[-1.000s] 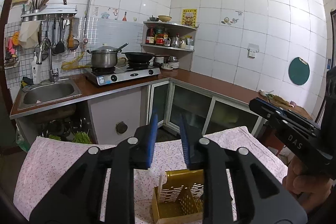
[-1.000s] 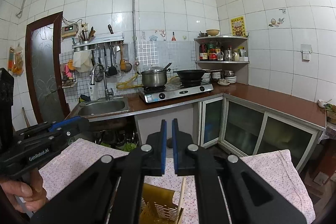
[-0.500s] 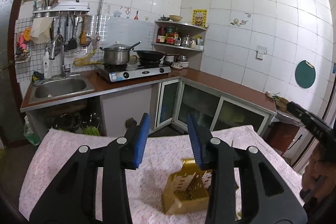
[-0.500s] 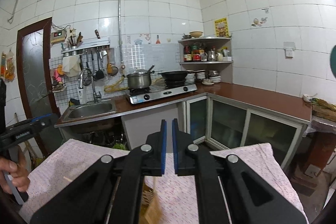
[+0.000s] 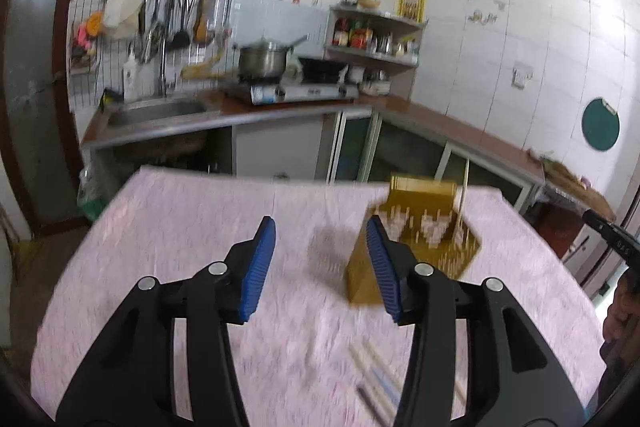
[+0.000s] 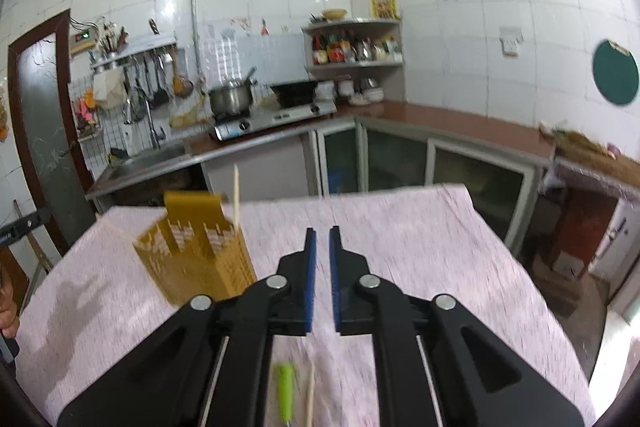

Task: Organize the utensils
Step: 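Move both open tools back down to the remaining chopsticks, then close the left tool on a wooden chopstick while the right tool grasps another chopstick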

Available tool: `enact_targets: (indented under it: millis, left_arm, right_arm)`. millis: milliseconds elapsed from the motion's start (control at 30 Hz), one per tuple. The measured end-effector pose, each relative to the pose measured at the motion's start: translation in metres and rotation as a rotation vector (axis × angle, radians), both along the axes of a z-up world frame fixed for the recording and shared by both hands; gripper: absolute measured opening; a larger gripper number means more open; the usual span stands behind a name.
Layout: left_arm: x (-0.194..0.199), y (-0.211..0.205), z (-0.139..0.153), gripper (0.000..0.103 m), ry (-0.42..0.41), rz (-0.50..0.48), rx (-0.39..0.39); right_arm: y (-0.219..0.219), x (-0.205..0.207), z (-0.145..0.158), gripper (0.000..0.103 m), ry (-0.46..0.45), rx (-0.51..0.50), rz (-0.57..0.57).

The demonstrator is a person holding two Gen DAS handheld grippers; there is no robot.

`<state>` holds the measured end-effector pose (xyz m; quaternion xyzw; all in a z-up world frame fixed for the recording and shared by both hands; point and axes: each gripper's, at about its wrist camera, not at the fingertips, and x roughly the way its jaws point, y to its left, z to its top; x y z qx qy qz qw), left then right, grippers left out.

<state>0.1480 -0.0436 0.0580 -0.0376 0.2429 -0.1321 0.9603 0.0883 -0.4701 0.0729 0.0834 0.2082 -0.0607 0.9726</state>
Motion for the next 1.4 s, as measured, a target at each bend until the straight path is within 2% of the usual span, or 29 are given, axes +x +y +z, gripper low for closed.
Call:
enact_targets:
  millis: [33, 67, 267, 433, 1200, 1400]
  left_arm:
    - [-0.005, 0.003, -0.011, 0.049, 0.025, 0.003, 0.002]
    - [-0.010, 0.006, -0.022, 0.049, 0.050, 0.004, -0.002]
    - [-0.037, 0.011, -0.080, 0.051, 0.177, 0.014, 0.002]
    - [-0.048, 0.004, -0.106, 0.053, 0.231, -0.014, 0.008]
    - [-0.008, -0.030, -0.131, 0.055, 0.359, -0.045, 0.022]
    - [0.008, -0.048, -0.141, 0.053, 0.400, -0.061, 0.037]
  right_arm:
    - [0.000, -0.006, -0.007, 0.036, 0.010, 0.006, -0.005]
    - [-0.002, -0.012, -0.015, 0.045, 0.024, 0.016, -0.012]
    - [-0.002, -0.042, -0.060, 0.045, 0.113, 0.042, -0.038]
    - [0.000, -0.051, -0.085, 0.045, 0.169, 0.062, -0.042]
    - [0.064, -0.006, -0.111, 0.043, 0.296, 0.042, 0.071]
    - [0.085, 0.017, -0.130, 0.028, 0.364, 0.035, 0.109]
